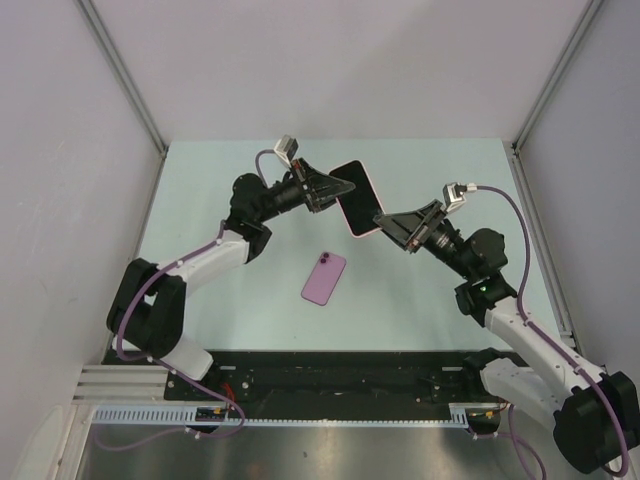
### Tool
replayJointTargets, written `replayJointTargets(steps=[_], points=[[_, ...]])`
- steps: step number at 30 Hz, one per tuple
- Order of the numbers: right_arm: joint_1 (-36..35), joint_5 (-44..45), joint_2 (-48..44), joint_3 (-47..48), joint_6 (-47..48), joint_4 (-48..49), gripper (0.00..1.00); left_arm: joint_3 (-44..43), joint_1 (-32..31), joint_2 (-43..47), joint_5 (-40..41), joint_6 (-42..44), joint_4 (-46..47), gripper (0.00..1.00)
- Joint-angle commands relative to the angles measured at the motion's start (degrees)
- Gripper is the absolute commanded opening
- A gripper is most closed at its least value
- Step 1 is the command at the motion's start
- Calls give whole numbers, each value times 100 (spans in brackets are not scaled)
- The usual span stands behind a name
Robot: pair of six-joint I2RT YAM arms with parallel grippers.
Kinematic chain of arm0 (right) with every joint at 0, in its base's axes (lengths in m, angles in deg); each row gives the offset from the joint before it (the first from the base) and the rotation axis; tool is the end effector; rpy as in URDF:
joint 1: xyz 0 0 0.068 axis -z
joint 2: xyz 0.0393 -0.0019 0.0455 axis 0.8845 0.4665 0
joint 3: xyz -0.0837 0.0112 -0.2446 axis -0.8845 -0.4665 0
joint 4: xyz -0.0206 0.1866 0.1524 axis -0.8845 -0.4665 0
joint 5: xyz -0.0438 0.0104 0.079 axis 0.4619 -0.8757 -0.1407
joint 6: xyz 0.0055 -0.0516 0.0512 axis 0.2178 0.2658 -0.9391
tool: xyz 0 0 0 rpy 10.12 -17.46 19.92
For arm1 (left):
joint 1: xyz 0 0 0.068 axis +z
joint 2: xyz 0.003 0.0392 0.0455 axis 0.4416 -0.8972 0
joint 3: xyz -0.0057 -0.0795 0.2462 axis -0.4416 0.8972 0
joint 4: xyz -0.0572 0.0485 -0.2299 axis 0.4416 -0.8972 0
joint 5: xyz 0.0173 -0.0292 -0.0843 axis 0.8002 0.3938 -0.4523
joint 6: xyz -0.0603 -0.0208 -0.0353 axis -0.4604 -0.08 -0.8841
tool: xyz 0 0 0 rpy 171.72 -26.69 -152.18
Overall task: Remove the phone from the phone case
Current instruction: Remove the phone case from the phone.
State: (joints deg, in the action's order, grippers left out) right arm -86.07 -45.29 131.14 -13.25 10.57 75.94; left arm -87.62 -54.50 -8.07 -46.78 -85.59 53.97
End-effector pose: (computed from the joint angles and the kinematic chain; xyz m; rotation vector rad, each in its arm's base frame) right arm 0.1932 0.1154 0.3188 0.2349 1.5817 1.7063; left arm 0.2911 -0.2003 0.3264 -0.1140 1.7083 -2.0462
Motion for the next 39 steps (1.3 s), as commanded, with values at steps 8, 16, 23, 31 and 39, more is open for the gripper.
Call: replayJointTargets(steps=[8,16,23,31,39], points=[[-21,116,-17,47,-91,480,0,-110,201,249,2,-58,308,0],[-38,274,807,-85,-1591,3140,0,-312,219,-506,-727,-838,2261,0],[-354,863,2487,169,-3212,5780,0,-241,210,-684,-560,-1509,3675,0],[-793,1303,2856,512,-3413,5798,0,-452,210,-209,-534,-1385,3631,0],[-1013,1452,3041,961,-3607,5798,0,-918,210,309,-551,-1412,3394,0]])
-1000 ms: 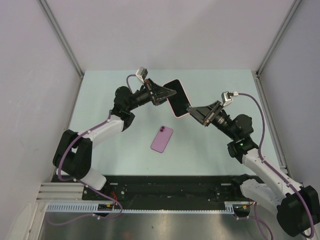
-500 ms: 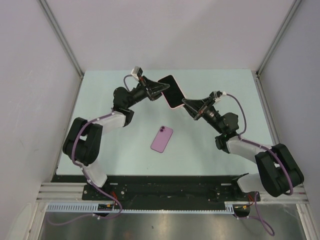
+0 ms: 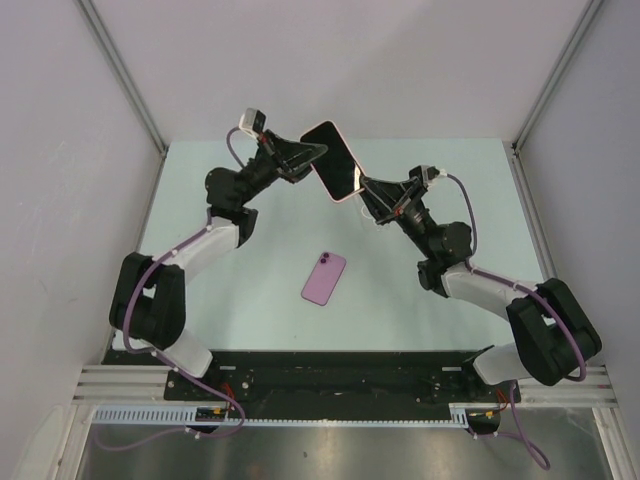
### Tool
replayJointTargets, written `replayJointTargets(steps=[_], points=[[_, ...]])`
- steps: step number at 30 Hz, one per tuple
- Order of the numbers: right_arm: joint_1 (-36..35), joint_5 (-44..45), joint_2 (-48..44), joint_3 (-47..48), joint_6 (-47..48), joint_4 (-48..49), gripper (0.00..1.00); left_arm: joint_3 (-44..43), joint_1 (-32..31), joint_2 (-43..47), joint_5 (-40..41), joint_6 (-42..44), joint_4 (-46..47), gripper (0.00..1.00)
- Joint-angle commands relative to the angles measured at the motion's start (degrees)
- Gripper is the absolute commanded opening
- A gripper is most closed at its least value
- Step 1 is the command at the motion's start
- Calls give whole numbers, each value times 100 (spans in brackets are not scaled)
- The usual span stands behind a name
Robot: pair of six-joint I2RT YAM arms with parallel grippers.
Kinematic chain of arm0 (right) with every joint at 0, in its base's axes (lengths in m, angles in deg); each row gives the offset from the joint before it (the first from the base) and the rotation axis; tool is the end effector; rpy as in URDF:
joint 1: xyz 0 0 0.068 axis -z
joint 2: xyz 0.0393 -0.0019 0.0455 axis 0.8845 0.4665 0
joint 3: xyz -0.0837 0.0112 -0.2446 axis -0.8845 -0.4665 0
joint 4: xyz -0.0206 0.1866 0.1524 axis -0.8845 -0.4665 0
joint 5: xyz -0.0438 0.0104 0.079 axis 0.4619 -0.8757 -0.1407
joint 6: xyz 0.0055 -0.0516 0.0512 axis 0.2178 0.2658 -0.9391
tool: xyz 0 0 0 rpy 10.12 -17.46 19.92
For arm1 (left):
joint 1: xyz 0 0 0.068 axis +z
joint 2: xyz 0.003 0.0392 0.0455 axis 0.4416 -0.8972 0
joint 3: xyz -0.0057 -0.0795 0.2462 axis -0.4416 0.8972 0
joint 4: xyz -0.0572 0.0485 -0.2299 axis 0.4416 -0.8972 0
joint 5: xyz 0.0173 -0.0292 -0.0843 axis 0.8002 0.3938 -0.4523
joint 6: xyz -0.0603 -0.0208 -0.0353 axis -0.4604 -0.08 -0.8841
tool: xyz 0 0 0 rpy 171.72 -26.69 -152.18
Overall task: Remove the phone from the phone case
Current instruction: Remove the phone case from the phone.
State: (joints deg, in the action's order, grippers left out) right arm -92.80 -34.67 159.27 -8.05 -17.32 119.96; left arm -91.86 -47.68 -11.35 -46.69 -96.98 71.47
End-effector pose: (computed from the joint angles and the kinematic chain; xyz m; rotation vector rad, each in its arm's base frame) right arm 0.2427 0.1632 0.3242 0.4498 1.1910 2.2133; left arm 0.3116 -0.1637 0.3650 -0.1009 1.4041 -2.1425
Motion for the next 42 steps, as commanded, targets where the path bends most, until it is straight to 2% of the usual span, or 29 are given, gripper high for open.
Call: replayJointTargets(steps=[1,27,42], points=[[-349,416,263,440,-826,1396,0,-503,-472,751,-578,-212,1599,0],[-920,698,694,1345,-862,1396,0,-1215,-516,1508,-824,149,940,0],[-938,645,949,1609,-958,1405,0,-1514,-656,1394,-780,-185,1238,0]])
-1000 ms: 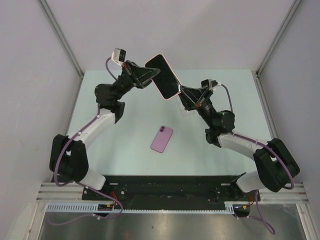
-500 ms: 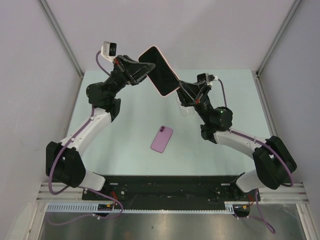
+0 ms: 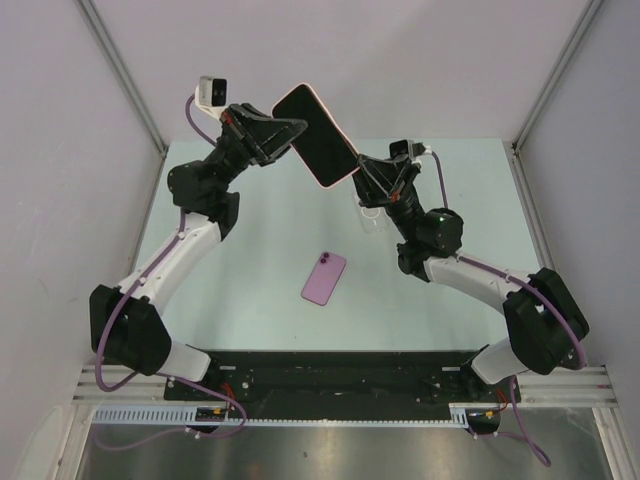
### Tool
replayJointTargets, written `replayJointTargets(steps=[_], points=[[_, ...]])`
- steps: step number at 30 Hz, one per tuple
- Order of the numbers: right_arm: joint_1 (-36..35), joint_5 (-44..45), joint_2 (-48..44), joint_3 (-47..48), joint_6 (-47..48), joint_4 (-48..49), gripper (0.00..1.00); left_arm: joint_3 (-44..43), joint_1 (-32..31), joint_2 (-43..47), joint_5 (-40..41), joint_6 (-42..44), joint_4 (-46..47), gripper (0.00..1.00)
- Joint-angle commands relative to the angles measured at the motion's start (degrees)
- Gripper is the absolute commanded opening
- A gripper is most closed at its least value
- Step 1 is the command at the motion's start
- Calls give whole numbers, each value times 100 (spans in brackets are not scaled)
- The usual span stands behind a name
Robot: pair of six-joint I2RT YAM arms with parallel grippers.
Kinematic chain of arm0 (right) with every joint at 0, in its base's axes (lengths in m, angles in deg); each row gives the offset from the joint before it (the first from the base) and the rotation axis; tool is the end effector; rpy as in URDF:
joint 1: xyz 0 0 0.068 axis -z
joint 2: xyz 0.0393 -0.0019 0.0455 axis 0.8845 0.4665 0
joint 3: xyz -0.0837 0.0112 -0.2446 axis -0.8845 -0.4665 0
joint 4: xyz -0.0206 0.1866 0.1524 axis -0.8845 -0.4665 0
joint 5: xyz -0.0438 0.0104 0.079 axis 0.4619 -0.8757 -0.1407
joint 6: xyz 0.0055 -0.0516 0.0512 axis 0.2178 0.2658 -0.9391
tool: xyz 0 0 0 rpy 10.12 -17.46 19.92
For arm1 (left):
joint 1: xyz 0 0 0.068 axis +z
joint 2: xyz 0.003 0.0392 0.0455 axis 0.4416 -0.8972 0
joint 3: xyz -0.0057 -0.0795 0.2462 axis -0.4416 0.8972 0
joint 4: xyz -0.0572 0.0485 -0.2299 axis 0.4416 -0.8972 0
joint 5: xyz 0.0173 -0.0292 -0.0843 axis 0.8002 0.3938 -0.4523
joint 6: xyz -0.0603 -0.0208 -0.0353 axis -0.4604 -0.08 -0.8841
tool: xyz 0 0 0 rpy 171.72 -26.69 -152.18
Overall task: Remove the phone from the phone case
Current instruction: Remove the phone case from the phone.
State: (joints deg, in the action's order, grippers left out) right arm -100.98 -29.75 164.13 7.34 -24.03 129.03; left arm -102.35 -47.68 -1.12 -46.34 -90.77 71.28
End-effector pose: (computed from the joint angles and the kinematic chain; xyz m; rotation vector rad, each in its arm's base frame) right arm 0.2257 0.1966 0.3991 0.2736 0.8359 2.5213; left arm 0.2507 -0.1395 0.4759 0.2447 1.0344 -2.0343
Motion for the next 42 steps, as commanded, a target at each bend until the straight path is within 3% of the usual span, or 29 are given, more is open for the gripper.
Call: replayJointTargets(steps=[1,10,17,19,20,21,23,26,32,37,42], points=[[-112,153,473,88,-287,498,0,-508,-665,371,-832,-814,1284,0],[-147,92,552,211,-182,489,0,-702,-858,362,-806,-990,1416,0],[-77,-503,412,159,643,235,0,-685,-1034,511,-867,-763,1127,0],[-50,-725,158,80,1450,-886,0,-562,-1025,564,-911,-613,742,0],[-59,-786,-314,36,1923,-2266,0,-509,-1025,625,-929,-491,653,0],[-59,-700,-545,36,2902,-3054,0,-457,-1034,643,-947,-455,565,0],[-112,-88,-1255,36,3857,-4949,0,-298,-1034,687,-955,-323,319,0],[72,48,-1714,44,4712,-6040,0,-140,-1060,722,-1052,-129,-103,0],[942,-2068,-1672,62,5302,-5945,1,334,-1140,573,-1377,161,-596,0],[961,-2307,-1698,123,5768,-6516,4,853,-1227,266,-1439,108,-385,0],[917,-2404,-1488,123,5628,-6236,16,1038,-1324,-147,-1544,109,-114,0]])
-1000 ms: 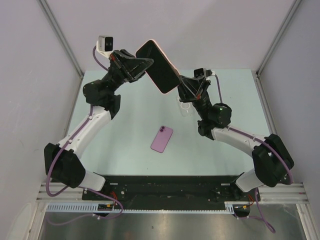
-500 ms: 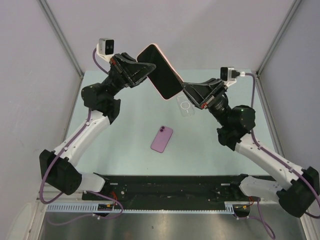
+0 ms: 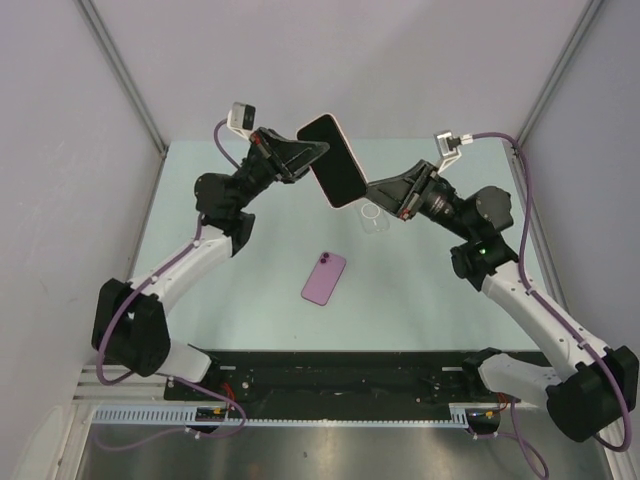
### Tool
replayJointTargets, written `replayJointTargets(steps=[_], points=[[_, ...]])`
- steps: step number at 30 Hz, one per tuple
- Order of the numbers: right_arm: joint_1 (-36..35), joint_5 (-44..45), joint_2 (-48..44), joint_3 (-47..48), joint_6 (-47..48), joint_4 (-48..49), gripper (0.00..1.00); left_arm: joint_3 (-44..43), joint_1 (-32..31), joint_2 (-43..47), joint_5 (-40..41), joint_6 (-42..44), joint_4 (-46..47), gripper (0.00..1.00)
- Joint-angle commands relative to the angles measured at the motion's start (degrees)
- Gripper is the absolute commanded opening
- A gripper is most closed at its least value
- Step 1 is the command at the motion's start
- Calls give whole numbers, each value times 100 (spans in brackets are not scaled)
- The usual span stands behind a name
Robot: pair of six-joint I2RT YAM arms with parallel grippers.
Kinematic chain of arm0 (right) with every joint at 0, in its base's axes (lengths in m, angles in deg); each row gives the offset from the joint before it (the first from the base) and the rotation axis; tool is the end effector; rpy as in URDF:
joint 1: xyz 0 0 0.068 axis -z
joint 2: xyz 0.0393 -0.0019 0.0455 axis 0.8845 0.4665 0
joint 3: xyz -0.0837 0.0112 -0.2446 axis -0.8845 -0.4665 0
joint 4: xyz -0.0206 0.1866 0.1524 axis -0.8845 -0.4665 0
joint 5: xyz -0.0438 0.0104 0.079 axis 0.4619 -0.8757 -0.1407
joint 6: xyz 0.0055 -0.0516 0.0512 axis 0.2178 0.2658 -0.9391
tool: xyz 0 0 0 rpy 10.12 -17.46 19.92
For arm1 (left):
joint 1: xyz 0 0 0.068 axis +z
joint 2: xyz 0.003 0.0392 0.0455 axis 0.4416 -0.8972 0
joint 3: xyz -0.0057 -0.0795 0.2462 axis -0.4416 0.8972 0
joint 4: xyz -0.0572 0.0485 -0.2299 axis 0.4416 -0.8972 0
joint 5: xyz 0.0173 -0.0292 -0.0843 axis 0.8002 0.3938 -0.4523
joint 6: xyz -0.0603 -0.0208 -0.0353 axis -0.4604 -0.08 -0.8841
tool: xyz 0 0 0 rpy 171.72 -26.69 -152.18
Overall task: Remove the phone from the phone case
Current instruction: Remove the phone case from the phone.
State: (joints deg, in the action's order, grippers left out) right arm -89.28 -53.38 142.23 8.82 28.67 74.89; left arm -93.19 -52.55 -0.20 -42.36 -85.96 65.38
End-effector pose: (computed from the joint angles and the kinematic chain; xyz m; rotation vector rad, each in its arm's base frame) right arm 0.2097 0.1462 0.4081 -0.2689 1.3874 1.5901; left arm 0.2575 -0.1662 0.4239 0.0913 1.2204 -2.0393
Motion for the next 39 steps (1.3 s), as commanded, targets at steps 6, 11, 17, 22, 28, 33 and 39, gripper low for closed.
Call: replayJointTargets(steps=[6,11,17,22,28,33,39], points=[[-226,-243,1265,-25,-415,92,27,447,-854,-828,-1898,-794,1329,0],[-209,-235,1555,-34,-828,638,10,597,-872,-960,-1916,-724,1374,0],[-130,46,1389,-60,-548,50,0,597,-863,-1065,-1968,-391,980,0],[19,-50,1371,-358,-679,163,0,658,-863,-1495,-1986,-266,1055,0],[257,-270,1441,-1227,-1223,1094,0,887,-828,-1953,-1951,-733,1742,5],[327,-332,1406,-1695,-1330,1481,0,1133,-749,-1945,-1898,-610,1647,28],[423,-332,1283,-1967,-1242,1508,0,1107,-705,-1664,-1889,-39,865,50]])
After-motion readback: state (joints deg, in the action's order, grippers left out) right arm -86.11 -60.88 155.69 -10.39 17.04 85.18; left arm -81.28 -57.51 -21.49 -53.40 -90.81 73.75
